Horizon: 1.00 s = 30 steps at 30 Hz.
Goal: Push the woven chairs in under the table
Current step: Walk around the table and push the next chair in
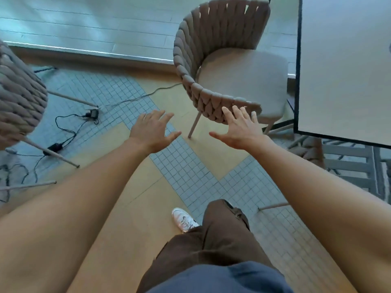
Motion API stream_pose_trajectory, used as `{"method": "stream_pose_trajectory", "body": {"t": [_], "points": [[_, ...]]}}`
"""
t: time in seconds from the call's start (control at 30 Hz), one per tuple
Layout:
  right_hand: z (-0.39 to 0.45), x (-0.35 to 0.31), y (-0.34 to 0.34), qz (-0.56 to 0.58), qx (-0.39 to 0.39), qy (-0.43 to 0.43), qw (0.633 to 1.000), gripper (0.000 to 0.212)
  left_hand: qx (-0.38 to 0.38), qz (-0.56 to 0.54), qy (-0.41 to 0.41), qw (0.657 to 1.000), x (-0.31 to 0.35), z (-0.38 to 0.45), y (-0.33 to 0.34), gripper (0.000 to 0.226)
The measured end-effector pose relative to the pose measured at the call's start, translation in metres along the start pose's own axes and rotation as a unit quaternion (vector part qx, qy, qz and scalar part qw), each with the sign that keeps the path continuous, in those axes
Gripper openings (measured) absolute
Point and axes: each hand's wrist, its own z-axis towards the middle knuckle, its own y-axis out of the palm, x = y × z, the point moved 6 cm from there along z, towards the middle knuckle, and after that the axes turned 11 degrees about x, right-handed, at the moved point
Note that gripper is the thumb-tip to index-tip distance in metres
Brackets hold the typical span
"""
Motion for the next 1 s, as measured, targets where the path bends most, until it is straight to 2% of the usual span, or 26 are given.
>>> {"method": "stream_pose_trajectory", "body": {"t": [0.33, 0.67, 1.0], "points": [[0.097, -0.004, 0.015, 0.027, 0.014, 0.047, 0.998, 0.101, -0.004, 0.011, 0.083, 0.996, -0.022, 0.119, 0.012, 0.077], [0.191, -0.002, 0.041, 0.046, -0.033, 0.058, 0.997, 0.102, -0.029, -0.001, 0.13, 0.991, -0.018, 0.235, 0.036, 0.075], [0.219, -0.023, 0.068, 0.065, -0.088, 0.097, 0.989, 0.107, -0.055, 0.037, 0.264, 0.962, -0.023, 0.301, 0.071, 0.081]]}}
